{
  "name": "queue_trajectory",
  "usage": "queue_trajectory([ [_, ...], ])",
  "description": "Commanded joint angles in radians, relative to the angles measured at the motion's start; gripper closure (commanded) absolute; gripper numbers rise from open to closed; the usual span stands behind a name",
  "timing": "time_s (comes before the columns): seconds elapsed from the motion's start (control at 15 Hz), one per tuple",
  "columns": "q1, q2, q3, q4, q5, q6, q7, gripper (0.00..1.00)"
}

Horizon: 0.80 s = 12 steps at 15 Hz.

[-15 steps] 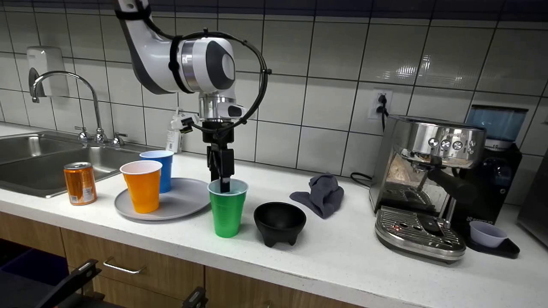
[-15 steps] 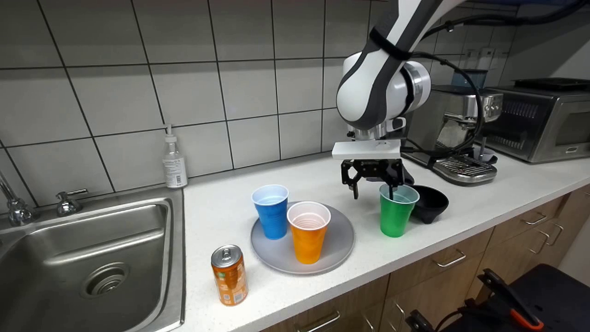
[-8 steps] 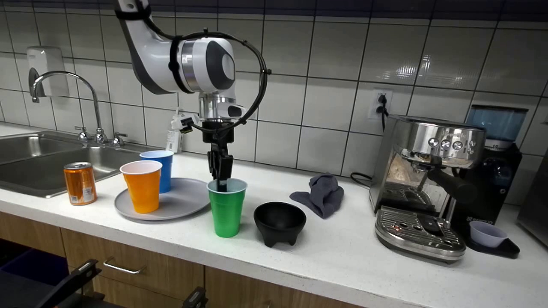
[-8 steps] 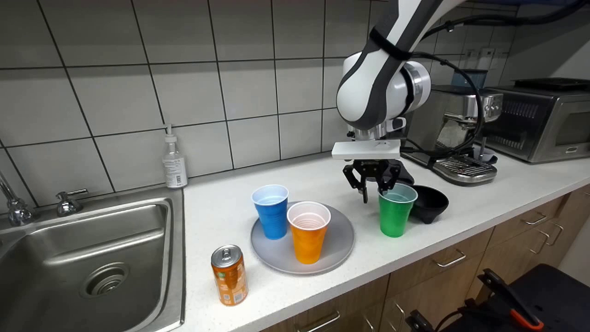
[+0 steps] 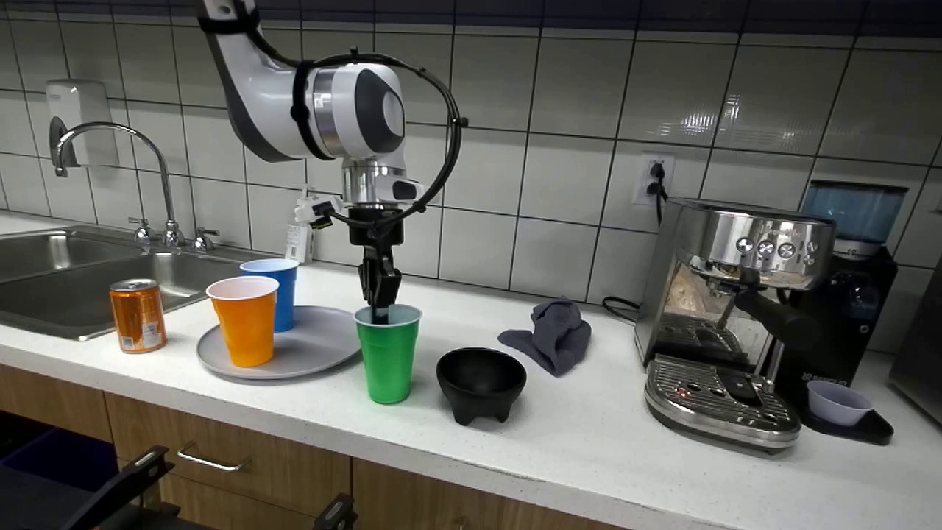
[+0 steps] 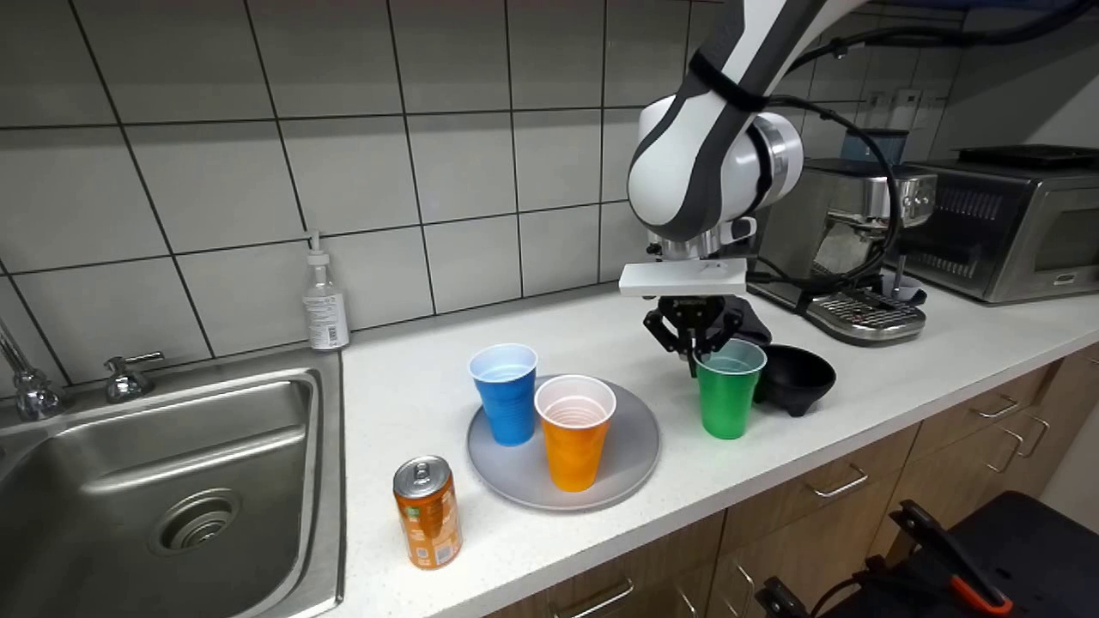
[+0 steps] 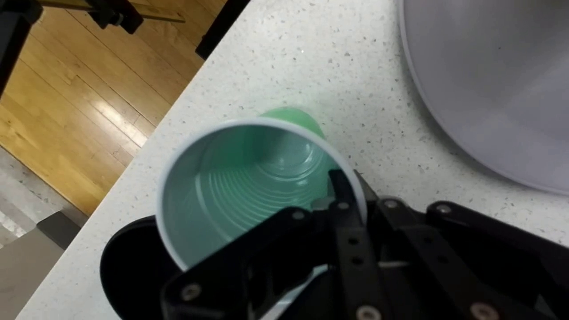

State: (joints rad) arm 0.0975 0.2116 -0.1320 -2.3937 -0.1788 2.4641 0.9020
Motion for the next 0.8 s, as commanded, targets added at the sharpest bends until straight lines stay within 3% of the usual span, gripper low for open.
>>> queue_trajectory([
  [0.0,-0.001,-0.028,0.002,-0.003,-0.047,-0.010,0.040,0.99],
  [0.73,0.018,-0.093,0.049,0.004,-0.067,-0.062,0.081,0.99],
])
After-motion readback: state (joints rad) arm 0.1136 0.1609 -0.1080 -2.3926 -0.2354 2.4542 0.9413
